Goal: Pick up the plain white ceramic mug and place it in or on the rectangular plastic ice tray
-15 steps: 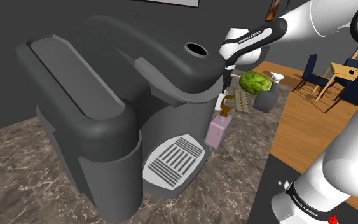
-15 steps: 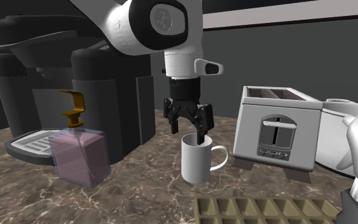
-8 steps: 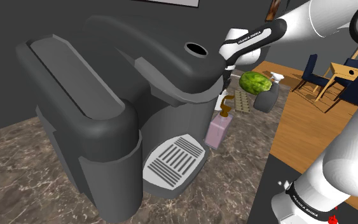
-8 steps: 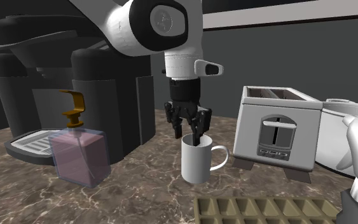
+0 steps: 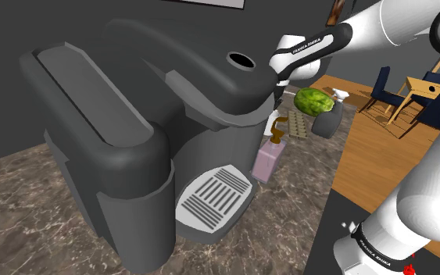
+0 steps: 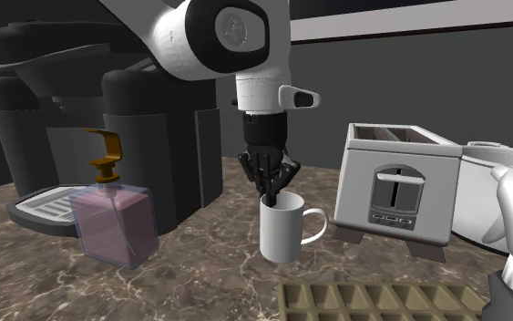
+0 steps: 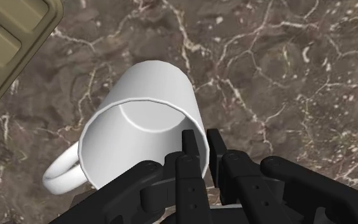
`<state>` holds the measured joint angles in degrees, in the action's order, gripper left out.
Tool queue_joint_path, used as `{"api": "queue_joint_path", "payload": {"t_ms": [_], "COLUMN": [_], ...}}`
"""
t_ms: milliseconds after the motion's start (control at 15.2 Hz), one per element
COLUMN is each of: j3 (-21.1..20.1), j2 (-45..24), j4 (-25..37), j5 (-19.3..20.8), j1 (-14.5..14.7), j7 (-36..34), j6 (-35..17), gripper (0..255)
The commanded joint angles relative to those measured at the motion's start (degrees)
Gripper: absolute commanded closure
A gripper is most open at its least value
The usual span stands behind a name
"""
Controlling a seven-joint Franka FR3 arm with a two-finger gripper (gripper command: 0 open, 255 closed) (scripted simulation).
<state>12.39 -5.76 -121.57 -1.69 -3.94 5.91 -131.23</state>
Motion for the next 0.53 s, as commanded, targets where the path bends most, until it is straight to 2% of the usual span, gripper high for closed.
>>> {"api": "queue_joint_path", "payload": {"t_ms": [0,462], "j3": [0.01,0.07], "j2": [-0.03,2.52], "j4": [0.0,2.62], "j5": [0.0,0.79], "j1": [-0.01,0.1], "j7": [0.0,-0.54], "j6": [0.0,5.09], "gripper": [255,255]}}
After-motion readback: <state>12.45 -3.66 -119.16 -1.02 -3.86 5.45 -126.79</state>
